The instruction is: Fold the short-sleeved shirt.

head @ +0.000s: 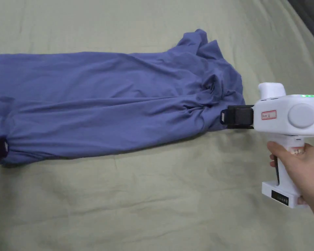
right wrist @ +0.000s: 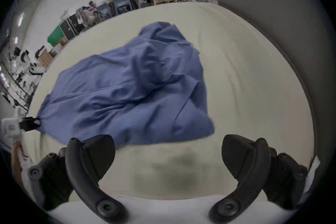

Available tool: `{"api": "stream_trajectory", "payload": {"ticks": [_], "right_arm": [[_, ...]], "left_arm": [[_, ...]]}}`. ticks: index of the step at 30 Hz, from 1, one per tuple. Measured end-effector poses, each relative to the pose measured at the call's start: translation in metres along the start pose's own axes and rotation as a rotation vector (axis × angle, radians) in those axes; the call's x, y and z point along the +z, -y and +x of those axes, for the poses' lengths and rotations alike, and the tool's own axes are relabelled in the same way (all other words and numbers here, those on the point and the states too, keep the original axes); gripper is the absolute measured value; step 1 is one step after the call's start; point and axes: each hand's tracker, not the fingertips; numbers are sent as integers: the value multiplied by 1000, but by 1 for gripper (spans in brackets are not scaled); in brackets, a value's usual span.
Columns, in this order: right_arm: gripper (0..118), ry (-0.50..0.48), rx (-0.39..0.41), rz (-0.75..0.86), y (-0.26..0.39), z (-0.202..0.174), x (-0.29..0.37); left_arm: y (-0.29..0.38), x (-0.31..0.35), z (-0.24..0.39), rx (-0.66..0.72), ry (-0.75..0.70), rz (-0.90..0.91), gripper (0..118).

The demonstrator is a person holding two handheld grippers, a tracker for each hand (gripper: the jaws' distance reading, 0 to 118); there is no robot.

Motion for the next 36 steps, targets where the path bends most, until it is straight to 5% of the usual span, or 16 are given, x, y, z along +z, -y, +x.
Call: {"api": "stream_trajectory", "payload": {"ticks": [2, 3, 4, 5, 7, 23, 34, 35, 36], "right_arm": [[18, -42, 15, -23, -5, -4, -10], [9, -94, 20, -46, -6, -6, -14], [9, -155, 12, -48, -4, -10, -17], [9, -52, 49, -38, -2, -14, -17], [8, -66, 97, -36, -2, -13, -16], [8, -147, 58, 39, 68, 6, 88], [8, -118, 64, -72, 99, 4, 72], [16, -116, 63, -72, 98, 5, 72], [57, -116, 59, -76, 98, 5, 72]], "left_arm": [[-2, -3, 0, -6, -1, -7, 5], [-2, -4, -2, -9, 2, -11, 5], [-3, -5, -2, -13, 7, -15, 5], [-4, -5, -1, -22, 2, -16, 5], [-7, -5, -4, -28, 10, -20, 5], [8, 67, -18, -101, 49, -6, 5], [57, 35, -10, -138, -9, -136, 5], [55, 34, -12, -130, -6, -137, 10], [54, 35, -14, -109, 4, -141, 38]]}}
